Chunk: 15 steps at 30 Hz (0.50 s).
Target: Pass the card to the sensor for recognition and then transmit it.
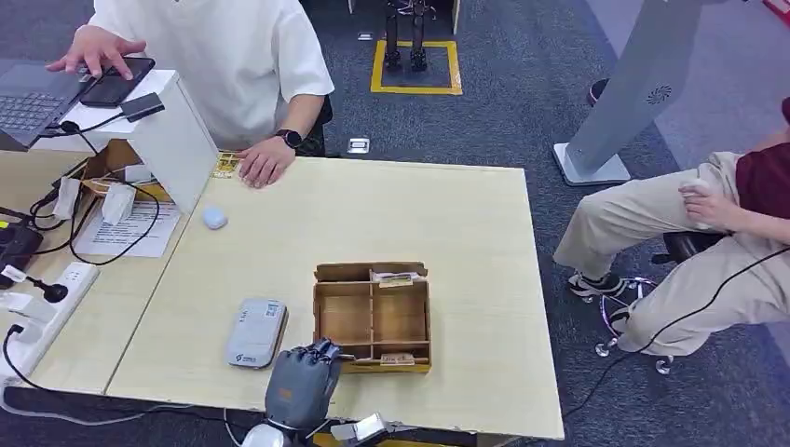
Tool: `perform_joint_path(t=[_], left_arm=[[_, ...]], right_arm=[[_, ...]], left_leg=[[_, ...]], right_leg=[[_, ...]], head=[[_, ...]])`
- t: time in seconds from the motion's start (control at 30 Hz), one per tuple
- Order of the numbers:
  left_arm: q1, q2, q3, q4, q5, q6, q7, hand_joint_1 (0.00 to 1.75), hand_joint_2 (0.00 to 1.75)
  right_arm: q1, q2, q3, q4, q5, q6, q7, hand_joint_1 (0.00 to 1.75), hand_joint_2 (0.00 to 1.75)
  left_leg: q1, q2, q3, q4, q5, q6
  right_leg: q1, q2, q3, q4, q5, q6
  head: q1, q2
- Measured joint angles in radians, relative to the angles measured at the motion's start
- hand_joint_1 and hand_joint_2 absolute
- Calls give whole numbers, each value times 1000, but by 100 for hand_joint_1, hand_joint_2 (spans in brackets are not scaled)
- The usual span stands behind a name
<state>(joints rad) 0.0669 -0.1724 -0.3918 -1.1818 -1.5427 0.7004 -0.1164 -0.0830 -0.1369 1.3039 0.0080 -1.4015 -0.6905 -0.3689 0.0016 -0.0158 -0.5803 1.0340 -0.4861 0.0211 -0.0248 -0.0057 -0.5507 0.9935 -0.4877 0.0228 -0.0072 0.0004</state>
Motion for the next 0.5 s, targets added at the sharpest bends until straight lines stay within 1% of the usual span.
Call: perform_joint_path(t=[0.2, 0.5], left_arm=[[1, 7, -16, -29, 12, 0, 27, 175, 175], [4, 18, -42, -72, 40, 0, 30, 175, 175]], right_arm=[[0, 0, 0, 0, -1, 0, -2, 0, 175], [0, 2, 0, 0, -1, 0, -5, 0, 175]], left_leg=[[0, 0, 0, 0, 0, 0], [0, 0, 0, 0, 0, 0]], right_leg=[[0, 0, 0, 0, 0, 0], [0, 0, 0, 0, 0, 0]], head=[[0, 0], [0, 0]])
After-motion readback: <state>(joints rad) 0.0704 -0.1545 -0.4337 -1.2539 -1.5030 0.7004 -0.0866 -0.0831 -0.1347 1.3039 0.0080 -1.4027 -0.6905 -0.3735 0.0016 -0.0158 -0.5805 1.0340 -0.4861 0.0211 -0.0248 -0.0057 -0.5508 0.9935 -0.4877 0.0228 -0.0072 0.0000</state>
